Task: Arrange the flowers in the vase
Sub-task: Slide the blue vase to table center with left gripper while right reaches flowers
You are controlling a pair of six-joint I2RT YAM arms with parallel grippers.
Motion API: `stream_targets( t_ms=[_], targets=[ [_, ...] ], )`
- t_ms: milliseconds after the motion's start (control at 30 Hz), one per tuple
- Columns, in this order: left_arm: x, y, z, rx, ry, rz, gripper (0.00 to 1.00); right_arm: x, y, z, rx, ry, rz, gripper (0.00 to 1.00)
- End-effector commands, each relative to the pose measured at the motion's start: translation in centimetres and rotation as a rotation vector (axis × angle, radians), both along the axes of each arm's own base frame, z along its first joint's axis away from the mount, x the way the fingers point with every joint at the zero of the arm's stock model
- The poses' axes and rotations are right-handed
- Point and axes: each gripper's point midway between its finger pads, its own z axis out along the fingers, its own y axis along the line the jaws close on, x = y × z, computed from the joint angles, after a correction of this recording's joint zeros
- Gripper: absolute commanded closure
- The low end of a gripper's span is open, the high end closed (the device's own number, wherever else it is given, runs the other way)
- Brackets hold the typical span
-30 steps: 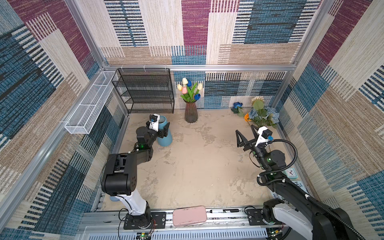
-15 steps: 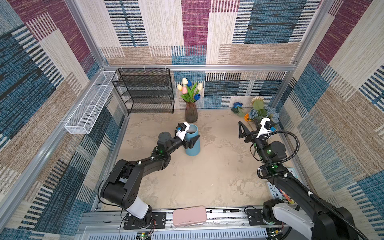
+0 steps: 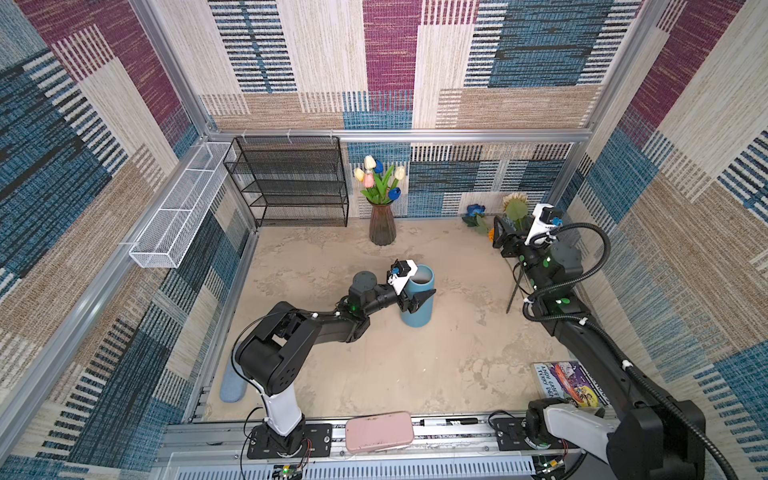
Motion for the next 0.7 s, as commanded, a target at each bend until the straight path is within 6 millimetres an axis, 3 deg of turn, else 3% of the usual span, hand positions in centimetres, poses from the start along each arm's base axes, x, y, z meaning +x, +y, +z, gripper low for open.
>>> stream_targets(
  t_ms=[0, 67, 133, 333, 400, 533, 667],
  targets=[
    [0.1, 0.1, 3.7, -0.098, -0.12, 0.013, 0.98, 1.8, 0.5, -3.0, -0.005, 0.204, 0.061, 0.26],
    [-0.2, 0.0, 3.6, -0.094, -0.12, 0.005, 0.95, 3.4, -0.3, -4.5, -0.011, 0.3, 0.048, 0.35],
    [-0.4, 0.0, 3.6, -0.088, -0.125, 0.0, 0.85, 4.5, -1.2, -5.9, 0.007, 0.366, 0.049, 0.41],
    [-0.3, -0.1, 3.3, -0.063, -0.121, 0.002, 0.34, 6.8, -3.6, -8.9, 0.017, 0.499, 0.008, 0.42],
    [-0.3, 0.0, 3.1, -0.063, -0.12, 0.005, 0.19, 7.2, -4.4, -9.6, -0.001, 0.532, -0.013, 0.38],
    [-0.2, 0.1, 3.2, -0.066, -0.123, 0.017, 0.01, 7.4, -7.2, -11.1, -0.027, 0.596, -0.075, 0.35],
    [-0.3, 0.3, 3.6, -0.055, -0.122, 0.022, 0.01, 7.4, -10.1, -13.2, -0.078, 0.674, -0.139, 0.35]
  ],
)
